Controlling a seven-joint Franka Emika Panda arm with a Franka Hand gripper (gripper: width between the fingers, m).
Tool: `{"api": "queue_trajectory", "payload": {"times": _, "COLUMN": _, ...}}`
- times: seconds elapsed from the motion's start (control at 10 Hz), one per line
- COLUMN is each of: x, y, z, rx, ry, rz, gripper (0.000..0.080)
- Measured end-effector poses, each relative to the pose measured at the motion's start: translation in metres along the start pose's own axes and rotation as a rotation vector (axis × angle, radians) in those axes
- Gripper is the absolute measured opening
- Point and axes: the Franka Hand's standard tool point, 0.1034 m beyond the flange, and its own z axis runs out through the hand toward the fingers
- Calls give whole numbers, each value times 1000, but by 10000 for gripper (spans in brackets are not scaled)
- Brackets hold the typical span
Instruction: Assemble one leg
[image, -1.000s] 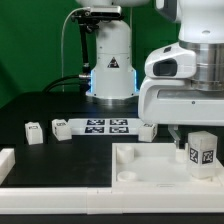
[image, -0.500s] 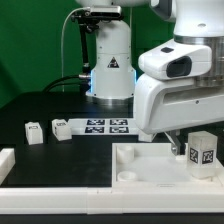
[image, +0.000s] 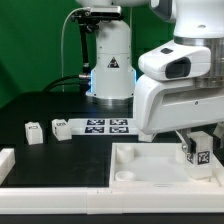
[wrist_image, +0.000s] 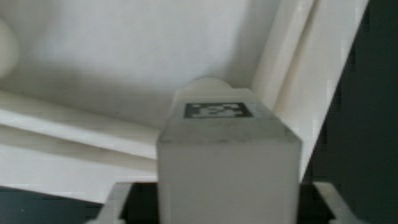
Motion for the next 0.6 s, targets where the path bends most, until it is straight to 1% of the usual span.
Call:
{"api": "queue_trajectory", "payload": {"times": 0.2, "x": 2, "y": 0, "z": 0, "rx": 2, "ry": 0, "rz": 48, "gripper": 291}}
{"api": "queue_trajectory", "payload": {"times": 0.3, "x": 2, "y": -3, "z": 1, "rx": 2, "ry": 3, "rz": 240, "gripper": 291}}
{"api": "queue_trajectory", "payload": {"times": 0.4, "x": 1, "y": -4, "z": 1, "rx": -12, "ry": 6, "rz": 386, "gripper": 291}}
{"api": "queue_trajectory", "payload": {"times": 0.5, "x": 3, "y": -4, "z": 1, "rx": -21, "ry": 17, "rz": 476, "gripper": 291}}
{"api": "queue_trajectory", "payload": {"times": 0.6, "x": 2, "y": -3, "z": 1, "rx": -22, "ry": 18, "rz": 623, "gripper": 291}}
